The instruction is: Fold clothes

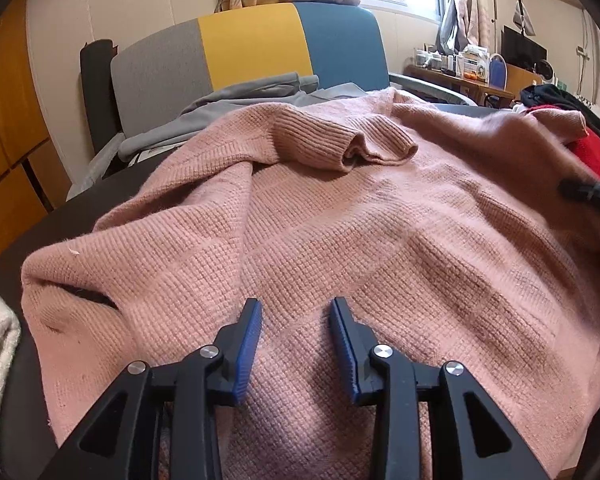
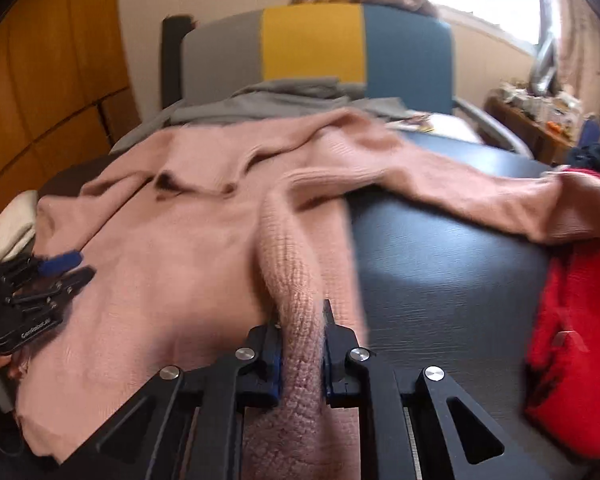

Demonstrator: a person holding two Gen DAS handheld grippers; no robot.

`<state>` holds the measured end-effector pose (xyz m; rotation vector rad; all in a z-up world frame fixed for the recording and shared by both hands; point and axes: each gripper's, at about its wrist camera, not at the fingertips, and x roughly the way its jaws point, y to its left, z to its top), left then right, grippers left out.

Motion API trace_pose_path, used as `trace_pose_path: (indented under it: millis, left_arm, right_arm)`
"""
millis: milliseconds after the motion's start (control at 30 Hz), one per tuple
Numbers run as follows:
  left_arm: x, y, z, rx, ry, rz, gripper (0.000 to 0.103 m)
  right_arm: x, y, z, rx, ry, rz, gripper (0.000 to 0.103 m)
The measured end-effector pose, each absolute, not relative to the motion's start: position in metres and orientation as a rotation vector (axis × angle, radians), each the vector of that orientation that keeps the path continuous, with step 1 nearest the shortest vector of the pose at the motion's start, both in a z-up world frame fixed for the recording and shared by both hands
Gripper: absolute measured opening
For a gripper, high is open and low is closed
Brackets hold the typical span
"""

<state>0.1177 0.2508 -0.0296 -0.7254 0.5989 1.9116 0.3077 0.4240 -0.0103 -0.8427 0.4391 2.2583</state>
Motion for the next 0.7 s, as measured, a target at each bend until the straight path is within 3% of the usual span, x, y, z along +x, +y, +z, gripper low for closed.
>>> trace_pose_path:
  millis: [167,267,400,533,567,667,700]
  left_arm:
    - [0.117,0.251,-0.03,-0.729,0.595,1.91,0.036]
    - [0.115,0.251,-0.029,-0.738,0.587,1.903,0.036]
    - [0.113,0.25,-0.029,-0.75,0.571,1.893,0.036]
    - [0.115,0.251,-0.029,-0.743,0.582,1.899,0.036]
    - [0.115,0.251,-0.029,-0.739,0.587,1.901,0.036]
    - [0.118,0.251,-0.028,-0.729,0.603,1.91,0.036]
    - [0.119,0.251,-0.028,-0.725,0.608,1.913,0.036]
  right_arm:
    - [0.356,0.454,0.002,-0.775,0.508,2.182,0.013]
    - [0.378,0.47,-0.014,-0.807,0.573,2.087,0.007]
    - [0.411,0.485,-0.033,-0.839,0.679,1.993,0.008]
    - [0.401,0.463,-0.004,-0.738,0.572,2.121,0.01]
    - [0.388,0.457,0.003,-0.734,0.533,2.177,0.012]
    - [0.34,0.444,0.018,-0.761,0.441,2.325,0.035]
    - [0.321,0.442,0.019,-0.79,0.417,2.362,0.037]
